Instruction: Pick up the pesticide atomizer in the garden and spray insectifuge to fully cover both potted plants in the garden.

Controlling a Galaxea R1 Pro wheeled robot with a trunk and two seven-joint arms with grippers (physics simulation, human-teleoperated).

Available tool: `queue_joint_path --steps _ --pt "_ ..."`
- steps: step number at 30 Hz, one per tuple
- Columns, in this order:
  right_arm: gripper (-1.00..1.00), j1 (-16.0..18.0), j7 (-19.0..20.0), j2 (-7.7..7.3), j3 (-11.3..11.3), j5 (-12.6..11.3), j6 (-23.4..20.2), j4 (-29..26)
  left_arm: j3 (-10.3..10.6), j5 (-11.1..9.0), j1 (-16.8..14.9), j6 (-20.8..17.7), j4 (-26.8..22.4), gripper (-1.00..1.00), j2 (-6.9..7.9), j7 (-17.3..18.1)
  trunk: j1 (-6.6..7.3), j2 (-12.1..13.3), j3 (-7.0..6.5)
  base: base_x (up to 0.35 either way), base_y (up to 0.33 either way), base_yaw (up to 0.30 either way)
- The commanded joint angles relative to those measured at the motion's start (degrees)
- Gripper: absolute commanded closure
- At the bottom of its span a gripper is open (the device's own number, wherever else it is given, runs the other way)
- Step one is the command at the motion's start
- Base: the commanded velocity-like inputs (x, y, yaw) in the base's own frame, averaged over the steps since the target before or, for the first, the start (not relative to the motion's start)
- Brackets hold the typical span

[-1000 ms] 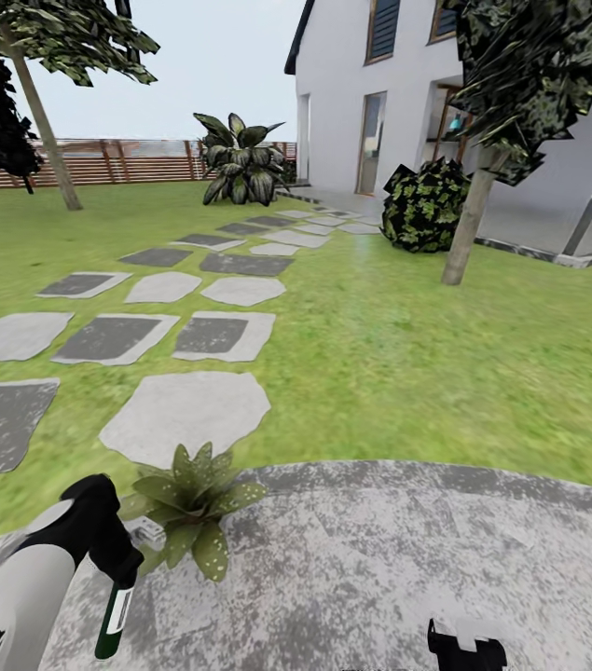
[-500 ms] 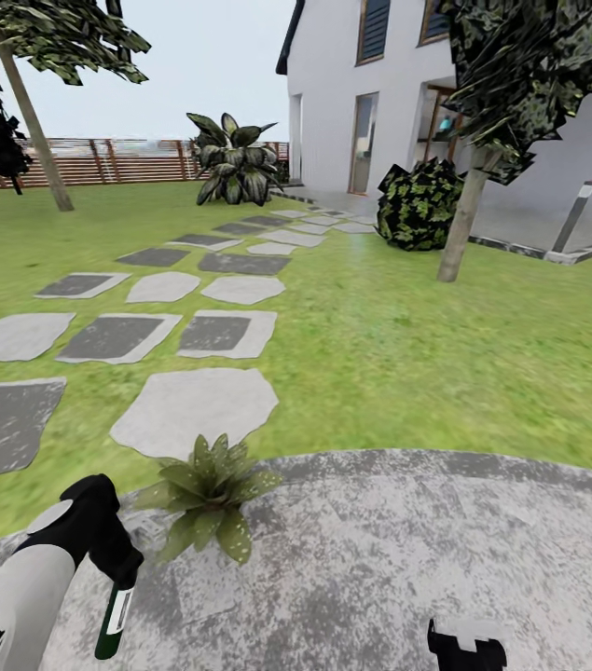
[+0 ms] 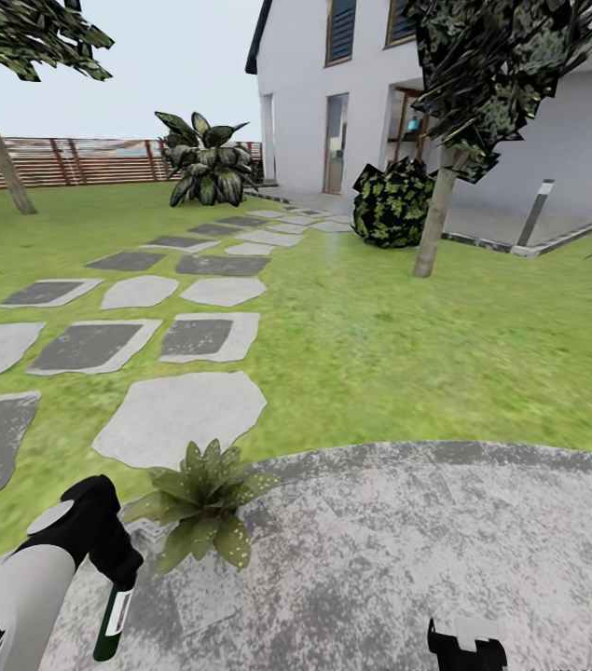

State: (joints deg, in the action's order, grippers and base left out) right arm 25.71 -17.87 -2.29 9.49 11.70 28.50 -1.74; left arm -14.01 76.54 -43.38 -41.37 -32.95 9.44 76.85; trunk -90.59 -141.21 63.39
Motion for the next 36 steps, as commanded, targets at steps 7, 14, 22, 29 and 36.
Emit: queue_joint_path --steps 7,14,22,29,36 --pt "-1.0 0.04 -0.15 -0.08 0.44 0.6 0.16 0.13 -0.21 0.69 -0.03 -0.68 -0.09 1.0 -0.04 0.25 0.01 -0.02 0.05 -0.128 0.067 -0.012" --pt "-1.0 0.04 -0.15 0.09 0.44 0.6 0.16 0.0 -0.26 0.79 -0.03 -0.73 -0.1 1.0 -0.04 0.32 0.01 -0.02 0.05 -0.039 0.225 0.0" --pt "-1.0 0.04 -0.15 0.09 0.44 0.57 0.16 -0.02 -0.4 0.73 -0.03 -0.73 -0.1 1.0 0.21 0.23 0.01 -0.02 -0.07 -0.177 0.007 -0.239" --pt "-1.0 0.04 -0.23 0.18 0.44 0.44 0.16 -0.1 -0.37 0.71 -0.03 -0.82 -0.1 1.0 0.14 0.26 0.01 -0.02 -0.08 -0.185 0.218 -0.054" --pt "-1.0 0.04 -0.2 0.13 0.5 0.51 0.16 -0.02 -0.19 0.67 -0.03 -0.81 -0.1 1.0 -0.01 0.23 0.01 -0.02 -0.08 0.079 0.134 -0.063"
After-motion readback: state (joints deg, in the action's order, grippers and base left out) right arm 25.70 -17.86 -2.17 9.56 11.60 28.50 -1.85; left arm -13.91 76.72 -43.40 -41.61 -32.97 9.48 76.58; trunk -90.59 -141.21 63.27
